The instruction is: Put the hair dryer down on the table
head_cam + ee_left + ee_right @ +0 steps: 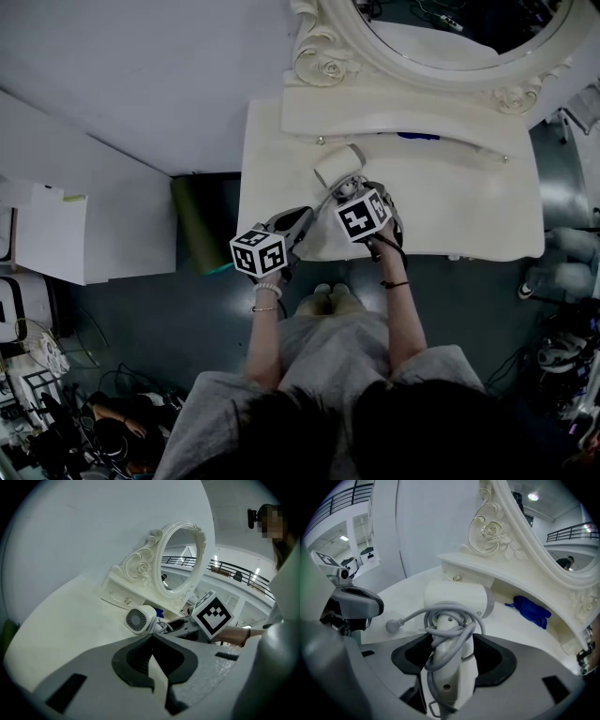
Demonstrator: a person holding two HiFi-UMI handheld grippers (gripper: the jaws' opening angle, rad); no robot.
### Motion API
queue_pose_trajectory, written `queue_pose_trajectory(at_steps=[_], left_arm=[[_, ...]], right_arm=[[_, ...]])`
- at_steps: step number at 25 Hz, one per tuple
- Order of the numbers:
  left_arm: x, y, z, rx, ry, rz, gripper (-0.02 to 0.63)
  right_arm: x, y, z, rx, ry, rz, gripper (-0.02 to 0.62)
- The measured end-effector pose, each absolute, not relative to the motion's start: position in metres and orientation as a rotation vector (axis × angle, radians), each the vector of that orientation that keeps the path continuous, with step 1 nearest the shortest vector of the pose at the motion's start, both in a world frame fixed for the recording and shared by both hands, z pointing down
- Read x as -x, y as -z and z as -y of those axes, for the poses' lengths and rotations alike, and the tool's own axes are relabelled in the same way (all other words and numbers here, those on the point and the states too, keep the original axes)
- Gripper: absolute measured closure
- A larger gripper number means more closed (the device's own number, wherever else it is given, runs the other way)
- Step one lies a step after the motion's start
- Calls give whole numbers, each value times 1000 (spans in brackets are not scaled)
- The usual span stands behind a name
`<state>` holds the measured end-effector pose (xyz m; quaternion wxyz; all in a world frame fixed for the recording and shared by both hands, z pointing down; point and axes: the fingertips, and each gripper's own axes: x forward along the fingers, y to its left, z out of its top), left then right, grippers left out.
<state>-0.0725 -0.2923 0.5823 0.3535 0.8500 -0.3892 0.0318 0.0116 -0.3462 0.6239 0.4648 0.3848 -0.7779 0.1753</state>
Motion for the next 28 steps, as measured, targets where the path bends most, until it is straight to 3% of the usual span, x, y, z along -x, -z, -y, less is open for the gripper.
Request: queue_pose_trajectory(at_steps=[10, 22, 28], left_arm=[[75, -571, 278, -2243, -77, 1027, 601], [63, -543, 259, -2355, -68, 1004, 601], [50, -523, 245, -2452, -114, 976, 601]], right_arm=[[-14, -604, 342, -990, -396, 2058, 334], [-15, -557, 319, -1110, -595, 2270, 336], [-18, -526, 295, -1153, -677, 2396, 431]])
